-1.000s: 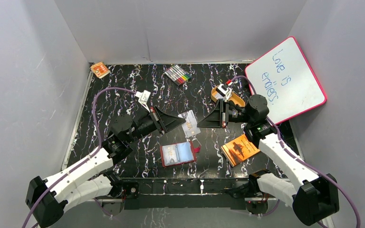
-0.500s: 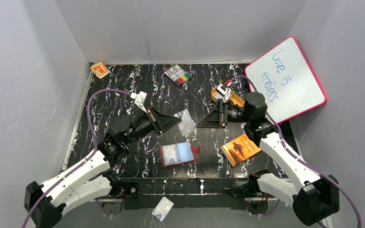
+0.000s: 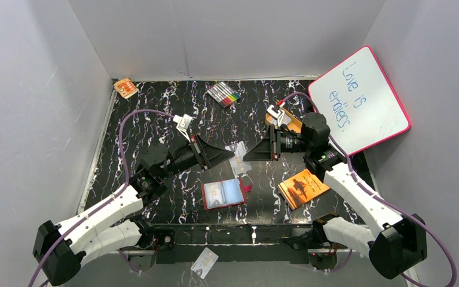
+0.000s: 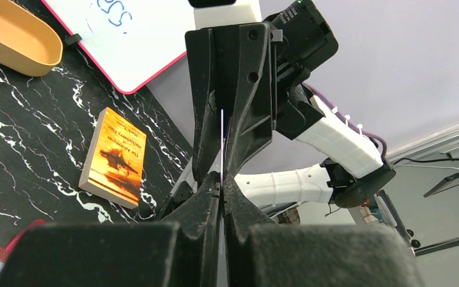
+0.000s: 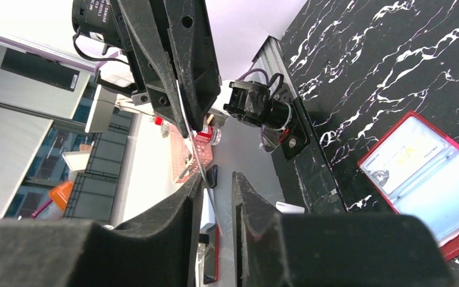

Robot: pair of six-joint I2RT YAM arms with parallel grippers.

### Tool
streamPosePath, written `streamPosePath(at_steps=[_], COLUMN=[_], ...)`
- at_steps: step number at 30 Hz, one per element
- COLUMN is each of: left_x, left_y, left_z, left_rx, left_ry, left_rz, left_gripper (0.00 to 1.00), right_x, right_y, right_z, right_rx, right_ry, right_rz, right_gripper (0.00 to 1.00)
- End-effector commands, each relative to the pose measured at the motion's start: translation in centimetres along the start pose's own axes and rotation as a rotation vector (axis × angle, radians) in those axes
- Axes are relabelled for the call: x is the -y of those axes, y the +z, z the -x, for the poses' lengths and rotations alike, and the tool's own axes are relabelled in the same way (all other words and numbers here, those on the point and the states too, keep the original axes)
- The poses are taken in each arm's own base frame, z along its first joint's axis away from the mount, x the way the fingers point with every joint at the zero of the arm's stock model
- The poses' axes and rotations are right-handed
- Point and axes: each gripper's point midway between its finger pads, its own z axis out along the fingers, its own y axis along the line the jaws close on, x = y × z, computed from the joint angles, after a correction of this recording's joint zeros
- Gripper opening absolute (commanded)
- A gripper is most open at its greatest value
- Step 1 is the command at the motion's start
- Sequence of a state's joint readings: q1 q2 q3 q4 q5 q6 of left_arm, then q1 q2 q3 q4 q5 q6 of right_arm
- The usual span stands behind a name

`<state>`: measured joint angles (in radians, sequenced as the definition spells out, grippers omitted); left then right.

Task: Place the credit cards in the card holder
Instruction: Insert the credit card into the card holder.

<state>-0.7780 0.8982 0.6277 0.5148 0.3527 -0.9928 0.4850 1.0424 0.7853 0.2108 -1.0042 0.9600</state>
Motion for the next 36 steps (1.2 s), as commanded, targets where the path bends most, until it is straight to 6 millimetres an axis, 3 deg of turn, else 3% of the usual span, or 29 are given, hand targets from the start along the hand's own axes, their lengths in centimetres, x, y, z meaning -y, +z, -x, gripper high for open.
streamPosePath(at_steps=[1, 4, 6, 7, 8, 9, 11, 13, 17, 22, 28, 36], left_x=[1.5, 1.1, 0.7, 0.2, -0.8, -1.9, -4.8, -7.5, -11.1, -13.6, -15.7, -18.7], left_y=[-0.1, -0.1, 0.0, 0.0, -0.2, -0.5, -1.8, -3.8, -7.1, -6.8, -4.2, -1.6], left_z=[0.5, 0.2, 0.1, 0.0, -0.2, -0.3, -0.8, -1.7, -4.0, -7.3, -10.1, -11.4], left_rx=[0.007, 0.0, -0.006, -0.009, -0.016, -0.022, -0.042, -0.079, -0.175, -0.296, -0.416, -0.488], left_ry=[0.007, -0.002, -0.007, -0.01, -0.013, -0.01, 0.006, 0.029, 0.048, 0.036, 0.124, 0.174], left_rz=[-0.059, -0.048, -0.03, -0.005, 0.048, 0.119, 0.291, 0.452, 0.644, 0.738, 0.847, 0.935], left_gripper=[0.0, 0.0, 0.0, 0.13, 0.38, 0.56, 0.72, 0.78, 0.83, 0.8, 0.72, 0.66], right_x=[-2.2, -2.6, -2.8, -2.7, -2.3, -1.6, 1.0, 4.3, 9.7, 13.2, 14.2, 15.5], right_y=[-0.1, -0.2, -0.3, -0.3, -0.3, -0.4, -1.0, -1.8, -3.2, -4.2, -3.8, -4.5], right_z=[0.9, 0.9, 0.9, 1.0, 1.2, 1.4, 1.6, 0.8, -2.4, -5.6, -8.9, -11.1], right_rx=[0.02, 0.026, 0.03, 0.041, 0.059, 0.08, 0.103, 0.083, 0.008, -0.001, -0.056, -0.091], right_ry=[-0.097, -0.103, -0.109, -0.118, -0.125, -0.132, -0.122, -0.075, 0.034, 0.118, 0.202, 0.248], right_rz=[0.046, 0.063, 0.067, 0.058, 0.027, -0.022, -0.189, -0.354, -0.545, -0.618, -0.552, -0.587], right_gripper=[0.24, 0.03, 0.0, 0.0, 0.0, 0.0, 0.0, 0.0, 0.0, 0.0, 0.0, 0.0])
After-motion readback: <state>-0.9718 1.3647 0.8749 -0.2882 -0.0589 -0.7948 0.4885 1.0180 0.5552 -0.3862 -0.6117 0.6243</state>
